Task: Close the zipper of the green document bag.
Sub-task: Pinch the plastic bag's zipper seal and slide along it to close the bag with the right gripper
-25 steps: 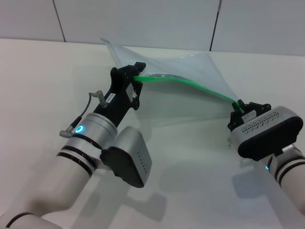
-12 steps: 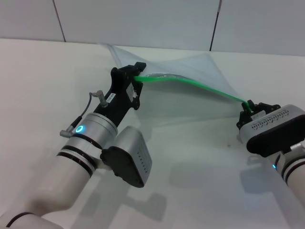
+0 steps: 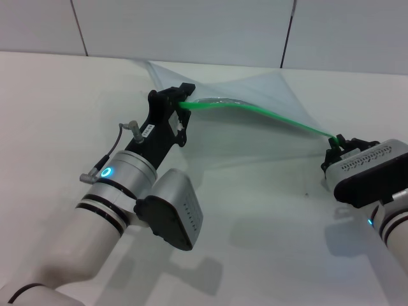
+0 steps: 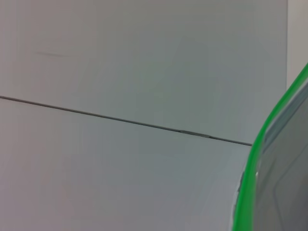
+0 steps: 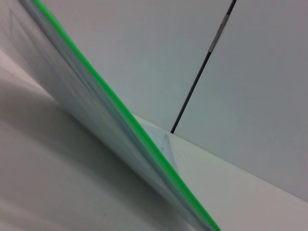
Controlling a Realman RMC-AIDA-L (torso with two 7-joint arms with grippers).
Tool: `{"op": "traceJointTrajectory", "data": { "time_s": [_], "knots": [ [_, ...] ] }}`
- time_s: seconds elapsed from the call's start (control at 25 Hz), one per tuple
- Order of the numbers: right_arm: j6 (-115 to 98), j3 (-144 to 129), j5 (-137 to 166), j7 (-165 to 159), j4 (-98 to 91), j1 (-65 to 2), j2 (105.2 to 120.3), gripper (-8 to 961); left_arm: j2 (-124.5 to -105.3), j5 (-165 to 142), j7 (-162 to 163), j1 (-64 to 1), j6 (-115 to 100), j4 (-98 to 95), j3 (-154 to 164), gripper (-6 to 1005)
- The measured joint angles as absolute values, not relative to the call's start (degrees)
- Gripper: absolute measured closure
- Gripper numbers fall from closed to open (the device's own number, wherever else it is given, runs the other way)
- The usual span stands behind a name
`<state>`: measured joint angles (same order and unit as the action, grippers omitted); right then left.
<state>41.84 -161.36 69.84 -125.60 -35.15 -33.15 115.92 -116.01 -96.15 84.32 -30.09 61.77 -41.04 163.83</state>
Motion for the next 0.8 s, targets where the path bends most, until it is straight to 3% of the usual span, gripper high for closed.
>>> {"op": "traceJointTrajectory", "data": {
  "time_s": [0.8],
  "knots": [
    [43.6,-161.8,69.7,-125.0,-37.3,-33.3,116.28,860,-116.15,-99.7,84.5,-29.2,62.3,-41.0,163.9,946]
  ]
}}
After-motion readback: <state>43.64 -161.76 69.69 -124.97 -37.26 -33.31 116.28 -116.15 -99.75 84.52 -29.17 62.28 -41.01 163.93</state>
